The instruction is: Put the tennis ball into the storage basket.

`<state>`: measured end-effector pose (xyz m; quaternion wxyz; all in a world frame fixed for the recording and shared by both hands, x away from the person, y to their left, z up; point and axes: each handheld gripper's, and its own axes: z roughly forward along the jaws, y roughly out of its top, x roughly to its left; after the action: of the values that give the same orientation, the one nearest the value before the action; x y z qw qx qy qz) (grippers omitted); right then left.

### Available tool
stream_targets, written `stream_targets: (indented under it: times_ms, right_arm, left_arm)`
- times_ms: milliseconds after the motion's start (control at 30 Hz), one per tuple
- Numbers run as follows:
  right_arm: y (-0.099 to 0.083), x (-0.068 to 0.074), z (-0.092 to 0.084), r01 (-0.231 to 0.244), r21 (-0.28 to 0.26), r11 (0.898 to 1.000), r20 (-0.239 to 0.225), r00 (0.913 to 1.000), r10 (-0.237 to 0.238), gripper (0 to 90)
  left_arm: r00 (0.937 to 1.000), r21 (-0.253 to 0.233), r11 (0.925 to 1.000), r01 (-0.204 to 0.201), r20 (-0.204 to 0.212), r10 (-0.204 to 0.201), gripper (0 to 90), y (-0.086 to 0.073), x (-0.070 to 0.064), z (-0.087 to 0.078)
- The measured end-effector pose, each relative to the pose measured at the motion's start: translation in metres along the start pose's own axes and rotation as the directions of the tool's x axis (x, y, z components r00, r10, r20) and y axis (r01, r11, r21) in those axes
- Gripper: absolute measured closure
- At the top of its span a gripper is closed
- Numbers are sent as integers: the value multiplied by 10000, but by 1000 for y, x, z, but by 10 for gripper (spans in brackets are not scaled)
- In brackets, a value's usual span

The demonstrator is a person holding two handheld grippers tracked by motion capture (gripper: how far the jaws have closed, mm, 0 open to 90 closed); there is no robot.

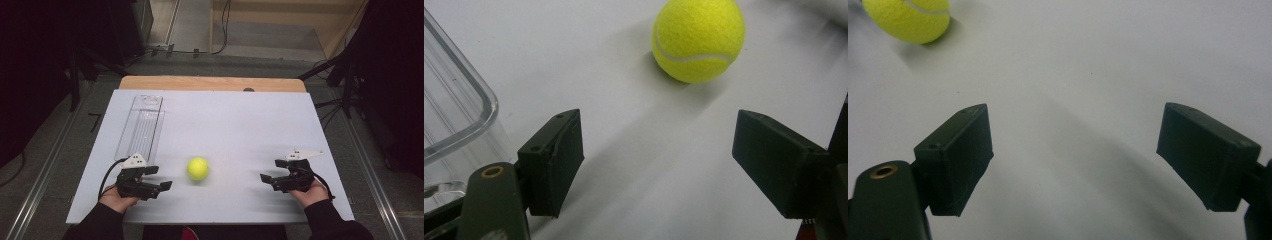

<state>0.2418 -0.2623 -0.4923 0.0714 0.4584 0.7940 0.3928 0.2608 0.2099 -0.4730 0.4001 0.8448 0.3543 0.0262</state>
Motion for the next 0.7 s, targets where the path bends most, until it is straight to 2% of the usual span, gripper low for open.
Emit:
stream_targets:
  times_ms: [300,567,700]
  right_arm:
    - [0,0,0,35,43,10000,-31,10000,-35,127]
    - [0,0,1,28,74,10000,-23,10000,-28,127]
    - [0,0,1,26,86,10000,-21,10000,-26,127]
  left_arm:
    - [10000,-8,10000,-21,0,21,214,1,0,0]
    - [9990,-65,9998,-191,401,193,213,6,-7,1]
    - [9990,-93,9998,-161,408,165,213,8,-11,2]
